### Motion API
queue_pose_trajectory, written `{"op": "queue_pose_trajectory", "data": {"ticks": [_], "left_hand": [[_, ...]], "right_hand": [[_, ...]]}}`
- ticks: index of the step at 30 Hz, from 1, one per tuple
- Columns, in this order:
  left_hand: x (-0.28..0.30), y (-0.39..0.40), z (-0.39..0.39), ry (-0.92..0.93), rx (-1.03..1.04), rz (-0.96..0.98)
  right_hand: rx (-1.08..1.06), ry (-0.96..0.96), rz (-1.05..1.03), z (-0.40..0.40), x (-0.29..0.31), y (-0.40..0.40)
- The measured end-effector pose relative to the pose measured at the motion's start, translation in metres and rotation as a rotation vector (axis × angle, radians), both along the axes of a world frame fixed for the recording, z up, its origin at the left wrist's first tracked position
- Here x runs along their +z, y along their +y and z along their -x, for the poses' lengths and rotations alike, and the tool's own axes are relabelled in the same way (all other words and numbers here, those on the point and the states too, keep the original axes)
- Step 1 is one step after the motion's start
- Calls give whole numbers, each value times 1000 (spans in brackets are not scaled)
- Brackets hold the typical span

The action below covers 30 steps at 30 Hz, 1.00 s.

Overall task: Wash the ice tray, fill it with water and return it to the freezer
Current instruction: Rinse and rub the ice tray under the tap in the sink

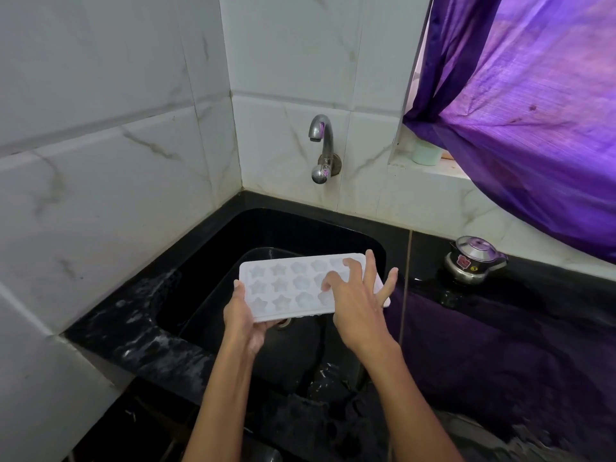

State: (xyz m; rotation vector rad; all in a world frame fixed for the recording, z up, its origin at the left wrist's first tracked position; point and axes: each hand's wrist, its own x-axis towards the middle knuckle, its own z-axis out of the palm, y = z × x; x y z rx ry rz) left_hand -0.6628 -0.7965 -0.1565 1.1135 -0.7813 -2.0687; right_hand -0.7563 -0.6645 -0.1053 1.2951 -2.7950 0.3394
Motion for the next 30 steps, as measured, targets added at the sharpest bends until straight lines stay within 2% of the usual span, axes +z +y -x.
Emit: {"op": "queue_pose_trajectory", "data": {"ticks": [7, 30], "left_hand": [[2, 3, 3, -4, 0, 9], [2, 3, 2, -17, -9, 26]], "right_hand": [[133, -43, -21, -13, 1, -9], [108, -40, -60, -16, 0, -15]]}}
